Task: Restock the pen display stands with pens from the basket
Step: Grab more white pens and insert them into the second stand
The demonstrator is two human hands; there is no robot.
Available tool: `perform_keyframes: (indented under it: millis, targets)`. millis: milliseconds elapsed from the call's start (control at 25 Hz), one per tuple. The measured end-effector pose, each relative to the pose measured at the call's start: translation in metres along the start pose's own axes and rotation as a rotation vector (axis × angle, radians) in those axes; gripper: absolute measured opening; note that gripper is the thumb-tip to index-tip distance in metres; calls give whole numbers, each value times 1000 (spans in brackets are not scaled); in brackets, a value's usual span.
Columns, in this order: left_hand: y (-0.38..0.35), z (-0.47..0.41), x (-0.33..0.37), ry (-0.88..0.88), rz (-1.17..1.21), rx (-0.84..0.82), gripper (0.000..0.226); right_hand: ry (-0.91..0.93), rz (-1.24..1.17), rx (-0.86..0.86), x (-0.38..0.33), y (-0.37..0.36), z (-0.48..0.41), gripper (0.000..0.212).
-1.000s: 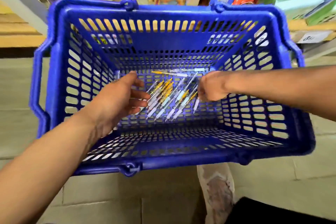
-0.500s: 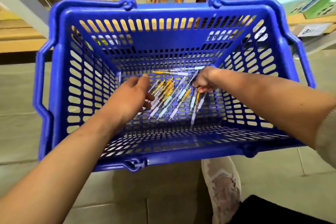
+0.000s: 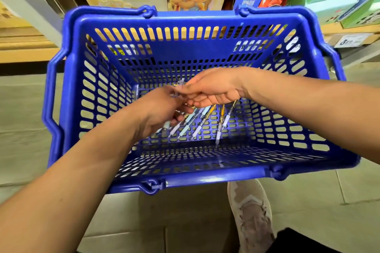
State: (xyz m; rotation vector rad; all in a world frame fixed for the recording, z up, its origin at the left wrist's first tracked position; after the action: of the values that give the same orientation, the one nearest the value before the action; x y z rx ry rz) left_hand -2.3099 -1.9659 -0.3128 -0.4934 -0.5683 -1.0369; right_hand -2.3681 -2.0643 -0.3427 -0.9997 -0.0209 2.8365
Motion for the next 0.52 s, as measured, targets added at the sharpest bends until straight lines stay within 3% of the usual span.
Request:
perform_keyframes:
  millis: [120,200,280,360,440,520]
  targets:
    - [18,2,4,-42,-42,118,13,-153,32,158,30,36,-4,34]
    - [24,5,3,-42,20,142,12,-325,292,286,61,63,-11,20]
    - [26,9,3,-51,38,148,15,-435,586,357,77,74,-20,22]
    - [25,13,4,-68,41,132,16,-443,601,437,84,78,-31,17]
    - [22,14,5,-83,45,98,18,-411,573,474,89,82,-36,34]
    - [23,14,4,-92,60,80,22,-345,574,448,90,84,-38,35]
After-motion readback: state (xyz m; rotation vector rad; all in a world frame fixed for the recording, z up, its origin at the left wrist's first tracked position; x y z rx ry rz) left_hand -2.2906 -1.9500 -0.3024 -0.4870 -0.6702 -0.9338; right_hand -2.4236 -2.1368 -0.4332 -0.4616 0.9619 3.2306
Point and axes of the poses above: each hand's wrist, its own z-axis away from the middle knuckle, its own y-axis out of the back of the hand, x = y × z, the point moved 9 cm from there along -z, towards the middle knuckle, and after that the axes turned 13 degrees about z, right-handed, at the moved point
